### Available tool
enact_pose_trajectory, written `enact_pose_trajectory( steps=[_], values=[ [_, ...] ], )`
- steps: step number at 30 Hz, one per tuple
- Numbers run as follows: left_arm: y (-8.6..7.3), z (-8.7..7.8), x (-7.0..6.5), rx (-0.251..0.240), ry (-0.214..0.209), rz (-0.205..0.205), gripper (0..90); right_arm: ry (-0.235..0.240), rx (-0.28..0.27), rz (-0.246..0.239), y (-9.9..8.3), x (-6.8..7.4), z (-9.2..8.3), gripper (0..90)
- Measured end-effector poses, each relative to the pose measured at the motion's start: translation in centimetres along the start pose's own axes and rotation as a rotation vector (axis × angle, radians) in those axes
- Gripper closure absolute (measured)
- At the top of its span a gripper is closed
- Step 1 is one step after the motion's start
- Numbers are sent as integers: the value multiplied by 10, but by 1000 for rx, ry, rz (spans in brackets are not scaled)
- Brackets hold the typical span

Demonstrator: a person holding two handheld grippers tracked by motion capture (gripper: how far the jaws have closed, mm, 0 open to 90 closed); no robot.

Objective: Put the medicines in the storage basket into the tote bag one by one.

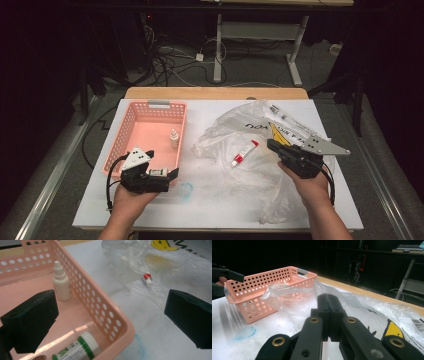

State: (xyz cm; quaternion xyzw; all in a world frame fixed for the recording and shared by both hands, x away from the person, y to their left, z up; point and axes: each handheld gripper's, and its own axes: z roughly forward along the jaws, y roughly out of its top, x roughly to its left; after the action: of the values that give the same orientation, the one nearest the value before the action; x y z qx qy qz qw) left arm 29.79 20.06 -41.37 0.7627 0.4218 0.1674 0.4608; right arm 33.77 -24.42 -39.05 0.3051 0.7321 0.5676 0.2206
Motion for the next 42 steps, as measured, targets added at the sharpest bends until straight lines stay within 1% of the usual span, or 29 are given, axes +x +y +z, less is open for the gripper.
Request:
enact_pose_trajectory(
  steps=[4,11,16,20,26,32,35,36,38,40,41,42],
  values=[
    [-2,-4,11,3,39,-17,0,-2,-1,-3,0,0,0,900],
    [-6,-7,25,21,79,-42,0,-2,1,-2,0,0,0,900],
    [-9,-12,35,23,113,-60,0,-4,0,0,0,-1,-1,900],
    [-12,-18,43,18,134,-83,0,-5,-1,2,0,-1,-2,900],
    [-14,-20,50,20,147,-104,0,-5,-1,0,0,-1,-1,900],
    [-11,-18,49,30,130,-108,0,-8,1,-5,0,0,-1,900],
    [-7,-14,46,49,124,-102,0,-7,2,-4,0,0,-1,900],
    [-5,-13,46,62,120,-99,0,-7,2,-4,0,0,-1,900],
    [-1,-9,45,79,117,-108,0,-7,1,0,0,0,-1,900],
    [2,-5,44,118,124,-102,0,-7,3,1,-1,0,-1,900],
    [3,-3,43,145,132,-93,0,-7,4,0,-1,0,-1,900],
    [4,1,44,185,134,-87,0,-6,5,-2,-1,0,-1,900]
  ],
)
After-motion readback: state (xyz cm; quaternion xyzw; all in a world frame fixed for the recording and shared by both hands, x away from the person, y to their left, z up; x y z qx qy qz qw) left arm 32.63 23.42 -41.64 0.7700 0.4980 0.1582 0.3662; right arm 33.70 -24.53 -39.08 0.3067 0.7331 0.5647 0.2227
